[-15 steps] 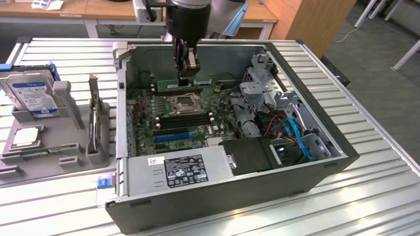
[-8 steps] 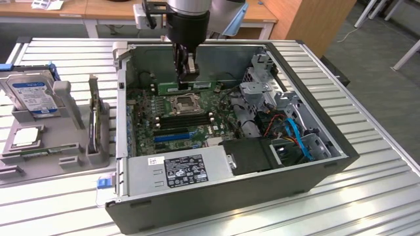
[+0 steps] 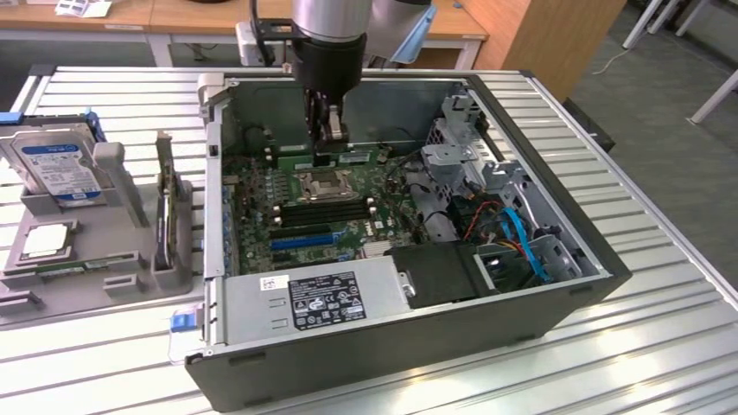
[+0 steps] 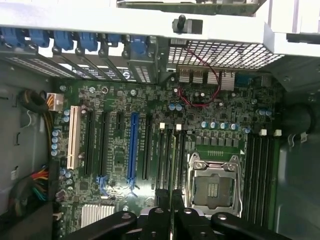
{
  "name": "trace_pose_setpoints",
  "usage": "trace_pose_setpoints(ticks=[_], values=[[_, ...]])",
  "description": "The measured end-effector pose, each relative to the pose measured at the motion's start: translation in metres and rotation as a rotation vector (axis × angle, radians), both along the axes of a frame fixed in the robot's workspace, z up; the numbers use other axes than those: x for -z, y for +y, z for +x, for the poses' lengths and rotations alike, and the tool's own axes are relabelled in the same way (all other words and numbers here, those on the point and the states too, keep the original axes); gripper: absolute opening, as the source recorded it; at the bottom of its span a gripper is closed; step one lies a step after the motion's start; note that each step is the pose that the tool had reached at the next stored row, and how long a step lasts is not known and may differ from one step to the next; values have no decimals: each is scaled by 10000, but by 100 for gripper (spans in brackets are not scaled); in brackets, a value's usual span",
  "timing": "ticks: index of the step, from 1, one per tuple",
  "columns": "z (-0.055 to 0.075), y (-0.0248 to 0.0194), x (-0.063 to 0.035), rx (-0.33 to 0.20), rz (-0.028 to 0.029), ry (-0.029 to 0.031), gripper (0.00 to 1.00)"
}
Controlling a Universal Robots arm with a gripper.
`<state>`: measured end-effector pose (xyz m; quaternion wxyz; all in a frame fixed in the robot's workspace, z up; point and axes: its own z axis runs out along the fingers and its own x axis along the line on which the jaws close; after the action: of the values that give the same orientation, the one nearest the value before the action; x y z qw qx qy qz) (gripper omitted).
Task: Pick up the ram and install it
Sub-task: 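Insert the ram into the slot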
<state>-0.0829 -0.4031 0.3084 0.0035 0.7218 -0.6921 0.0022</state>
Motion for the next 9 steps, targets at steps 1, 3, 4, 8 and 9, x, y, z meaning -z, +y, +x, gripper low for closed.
trace_pose_setpoints(ticks=[1, 3, 4, 8, 9], values=[[0, 0, 18, 8, -1, -4, 13], [0, 0, 56, 26, 0, -12, 13], [0, 0, 74, 34, -1, -16, 13], [0, 0, 145, 71, -2, -31, 13], [0, 0, 163, 80, -3, -34, 13]])
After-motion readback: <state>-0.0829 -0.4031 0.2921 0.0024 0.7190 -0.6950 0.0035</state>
